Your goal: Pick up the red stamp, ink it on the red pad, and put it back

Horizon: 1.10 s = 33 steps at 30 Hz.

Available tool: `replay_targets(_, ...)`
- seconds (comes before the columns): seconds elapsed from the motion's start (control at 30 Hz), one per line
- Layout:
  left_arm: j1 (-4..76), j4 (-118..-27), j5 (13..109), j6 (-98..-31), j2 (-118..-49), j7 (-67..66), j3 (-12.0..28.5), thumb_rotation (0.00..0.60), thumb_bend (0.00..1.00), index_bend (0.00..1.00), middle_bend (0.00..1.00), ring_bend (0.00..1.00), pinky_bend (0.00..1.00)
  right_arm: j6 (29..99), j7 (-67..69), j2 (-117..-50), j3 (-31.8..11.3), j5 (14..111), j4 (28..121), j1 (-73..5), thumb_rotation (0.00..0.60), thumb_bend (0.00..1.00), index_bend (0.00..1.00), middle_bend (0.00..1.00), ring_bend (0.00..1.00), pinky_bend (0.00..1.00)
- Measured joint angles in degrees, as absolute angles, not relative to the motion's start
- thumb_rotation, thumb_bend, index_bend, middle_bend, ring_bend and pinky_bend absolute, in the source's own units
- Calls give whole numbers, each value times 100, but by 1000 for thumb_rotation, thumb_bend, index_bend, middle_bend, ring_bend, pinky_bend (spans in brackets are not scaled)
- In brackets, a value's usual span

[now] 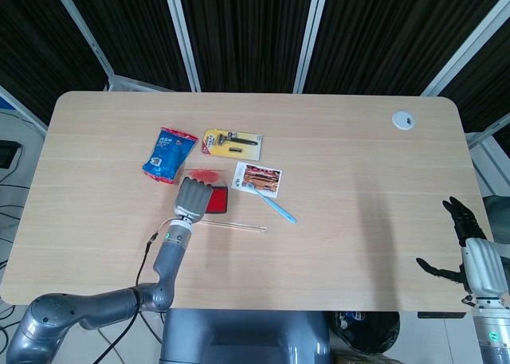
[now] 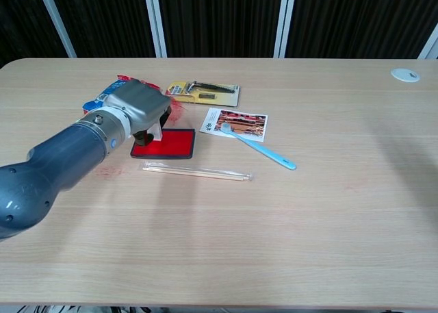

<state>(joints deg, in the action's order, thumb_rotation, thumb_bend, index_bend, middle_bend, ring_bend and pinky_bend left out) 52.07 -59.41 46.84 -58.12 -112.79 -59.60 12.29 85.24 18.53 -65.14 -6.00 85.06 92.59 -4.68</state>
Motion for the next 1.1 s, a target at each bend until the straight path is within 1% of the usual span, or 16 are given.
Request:
replay_targets(0.5,5176,-5828,4694,-5764,-11350,-6016,1118,600,620,707,718,503,555,8530,1864,-6515,-602,8513,9258,-467,600,127,0,0,0,185)
replay_targets(1.1,5166,-6037,4722,-5857,-11246,-6053,1153,600,620,707,718,503,555,8538,1846,-6514,-597,8521,9269,-463,600,128,0,0,0,186)
